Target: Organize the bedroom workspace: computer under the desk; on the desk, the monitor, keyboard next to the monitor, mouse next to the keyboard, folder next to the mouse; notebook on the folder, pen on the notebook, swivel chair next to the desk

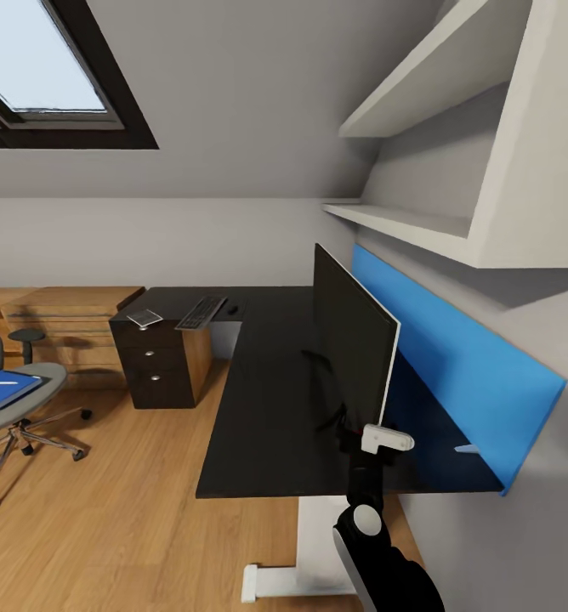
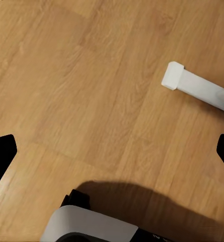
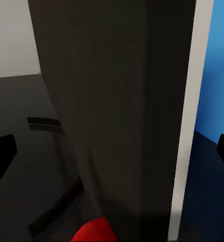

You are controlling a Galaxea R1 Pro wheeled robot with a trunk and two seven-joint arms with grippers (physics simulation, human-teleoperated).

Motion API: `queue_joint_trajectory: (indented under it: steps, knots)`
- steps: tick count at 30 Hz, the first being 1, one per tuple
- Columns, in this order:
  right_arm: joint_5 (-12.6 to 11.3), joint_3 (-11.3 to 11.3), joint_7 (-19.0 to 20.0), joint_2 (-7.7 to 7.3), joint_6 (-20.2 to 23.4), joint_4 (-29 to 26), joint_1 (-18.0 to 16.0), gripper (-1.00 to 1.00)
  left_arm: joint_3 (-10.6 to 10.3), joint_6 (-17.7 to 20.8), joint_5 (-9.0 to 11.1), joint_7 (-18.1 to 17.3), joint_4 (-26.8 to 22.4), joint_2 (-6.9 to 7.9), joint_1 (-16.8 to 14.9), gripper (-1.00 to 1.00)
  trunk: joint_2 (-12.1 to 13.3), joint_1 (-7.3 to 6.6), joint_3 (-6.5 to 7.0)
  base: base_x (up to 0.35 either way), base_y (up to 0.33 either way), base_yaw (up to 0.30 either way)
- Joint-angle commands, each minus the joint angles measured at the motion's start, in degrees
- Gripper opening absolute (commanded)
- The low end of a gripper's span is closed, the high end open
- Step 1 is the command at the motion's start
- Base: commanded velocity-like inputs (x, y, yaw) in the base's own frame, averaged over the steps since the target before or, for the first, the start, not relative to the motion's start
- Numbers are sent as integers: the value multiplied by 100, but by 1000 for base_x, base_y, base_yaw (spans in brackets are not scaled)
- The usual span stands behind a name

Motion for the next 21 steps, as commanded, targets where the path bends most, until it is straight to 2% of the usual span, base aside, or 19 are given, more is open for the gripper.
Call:
queue_joint_trajectory:
  steps: [1,7,21]
  knots:
    - [13,9,-29,-1,-11,5,-5,100,13,36,49,-7,-10,-5,0,100,-3,0,-5,19,152,0]
    - [13,6,-29,-3,-11,3,-5,100,13,36,49,-7,-10,-5,0,100,-3,0,-5,37,101,0]
    - [4,9,-11,-4,-11,-3,-5,100,13,36,49,-7,-10,-8,0,100,-3,0,-5,3,6,0]
